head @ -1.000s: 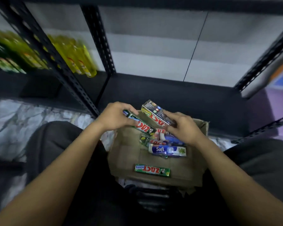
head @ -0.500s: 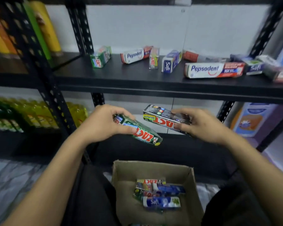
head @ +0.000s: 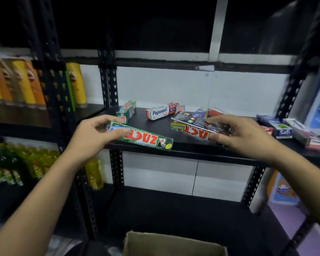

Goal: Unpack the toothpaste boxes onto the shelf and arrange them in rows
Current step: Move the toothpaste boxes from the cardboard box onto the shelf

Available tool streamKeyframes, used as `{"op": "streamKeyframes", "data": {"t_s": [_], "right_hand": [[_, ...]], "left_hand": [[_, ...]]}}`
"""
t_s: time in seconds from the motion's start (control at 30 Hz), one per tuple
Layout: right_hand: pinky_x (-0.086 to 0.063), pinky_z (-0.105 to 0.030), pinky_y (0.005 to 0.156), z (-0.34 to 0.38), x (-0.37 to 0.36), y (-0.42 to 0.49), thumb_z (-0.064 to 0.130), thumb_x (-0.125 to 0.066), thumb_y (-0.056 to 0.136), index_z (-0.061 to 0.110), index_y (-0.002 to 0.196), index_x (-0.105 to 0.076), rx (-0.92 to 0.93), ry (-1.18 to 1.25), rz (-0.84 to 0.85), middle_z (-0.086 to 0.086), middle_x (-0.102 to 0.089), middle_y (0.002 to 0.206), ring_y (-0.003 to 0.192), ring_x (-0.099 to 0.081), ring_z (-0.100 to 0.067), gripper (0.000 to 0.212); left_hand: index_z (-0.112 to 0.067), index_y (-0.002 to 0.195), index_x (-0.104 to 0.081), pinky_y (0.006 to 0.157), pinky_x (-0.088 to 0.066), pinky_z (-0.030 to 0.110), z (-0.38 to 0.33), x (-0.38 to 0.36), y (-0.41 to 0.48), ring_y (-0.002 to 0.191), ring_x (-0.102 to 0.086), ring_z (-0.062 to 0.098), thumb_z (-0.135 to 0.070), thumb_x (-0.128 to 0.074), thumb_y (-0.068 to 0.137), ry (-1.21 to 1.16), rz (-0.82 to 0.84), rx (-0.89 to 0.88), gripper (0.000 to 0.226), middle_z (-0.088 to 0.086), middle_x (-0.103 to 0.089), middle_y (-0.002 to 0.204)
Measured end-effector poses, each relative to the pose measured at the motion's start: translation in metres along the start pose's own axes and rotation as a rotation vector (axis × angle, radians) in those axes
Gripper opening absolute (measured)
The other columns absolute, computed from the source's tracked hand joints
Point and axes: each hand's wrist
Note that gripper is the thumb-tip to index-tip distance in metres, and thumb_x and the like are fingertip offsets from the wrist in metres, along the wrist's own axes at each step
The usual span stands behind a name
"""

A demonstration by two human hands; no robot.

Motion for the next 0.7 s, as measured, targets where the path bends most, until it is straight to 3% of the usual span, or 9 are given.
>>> {"op": "streamKeyframes", "data": {"t_s": [0.1, 0.17, 0.23, 0.37, 0.53, 0.7], "right_hand": [[-0.046, -0.03, 0.093, -0.001, -0.002, 0.02, 0.041, -0.068, 0.086, 0.034, 0.126, -0.062, -0.028, 0.021, -0.036, 0.011, -0.065, 0.123, 0.108, -0.06, -0.014, 0.041], [-0.048, -0.033, 0.091, -0.003, -0.005, 0.032, 0.045, -0.066, 0.085, 0.035, 0.123, -0.062, -0.045, 0.034, -0.048, 0.01, -0.067, 0.116, 0.102, -0.062, -0.015, 0.039], [-0.049, -0.035, 0.091, -0.004, -0.009, 0.043, 0.045, -0.067, 0.085, 0.036, 0.122, -0.062, -0.067, 0.047, -0.055, 0.01, -0.068, 0.112, 0.099, -0.062, -0.016, 0.038], [-0.05, -0.034, 0.09, -0.007, -0.017, 0.062, 0.045, -0.069, 0.085, 0.036, 0.12, -0.063, -0.107, 0.065, -0.08, 0.011, -0.069, 0.109, 0.097, -0.062, -0.015, 0.037], [-0.051, -0.032, 0.078, -0.009, -0.025, 0.078, 0.042, -0.071, 0.084, 0.036, 0.116, -0.065, -0.169, 0.121, -0.111, 0.006, -0.071, 0.101, 0.088, -0.064, -0.015, 0.033], [-0.042, -0.026, 0.069, -0.002, -0.034, 0.1, 0.038, -0.072, 0.085, 0.034, 0.111, -0.067, -0.228, 0.197, -0.121, 0.001, -0.068, 0.106, 0.082, -0.061, -0.01, 0.027]], "left_hand": [[-0.006, 0.104, -0.072, 0.073, -0.06, 0.026, 0.016, 0.0, 0.023, 0.092, -0.074, 0.019, -0.017, -0.078, 0.076, -0.182, -0.067, 0.079, 0.031, 0.009, -0.076, 0.095], [-0.007, 0.108, -0.07, 0.085, -0.059, 0.036, 0.027, 0.0, 0.037, 0.1, -0.072, 0.023, -0.019, -0.078, 0.077, -0.24, -0.091, 0.097, 0.034, 0.01, -0.075, 0.102], [-0.008, 0.108, -0.07, 0.088, -0.059, 0.037, 0.039, -0.003, 0.05, 0.102, -0.071, 0.023, -0.021, -0.079, 0.073, -0.268, -0.088, 0.101, 0.039, 0.009, -0.074, 0.107], [-0.017, 0.101, -0.072, 0.087, -0.058, 0.029, 0.066, -0.007, 0.067, 0.102, -0.071, 0.018, -0.025, -0.085, 0.063, -0.071, 0.025, 0.099, 0.041, 0.001, -0.074, 0.111], [-0.03, 0.097, -0.07, 0.098, -0.053, 0.038, 0.079, -0.011, 0.076, 0.105, -0.068, 0.006, -0.043, -0.084, 0.061, 0.187, 0.163, 0.012, 0.041, -0.012, -0.07, 0.118], [-0.036, 0.1, -0.069, 0.092, -0.053, 0.031, 0.071, -0.019, 0.083, 0.099, -0.065, -0.003, -0.057, -0.079, 0.067, 0.343, 0.183, -0.032, 0.041, -0.02, -0.071, 0.108]]}}
Point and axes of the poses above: each hand's wrist, its own y-axis towards the middle knuckle, its own x-axis out of the back of the hand, z = x × y
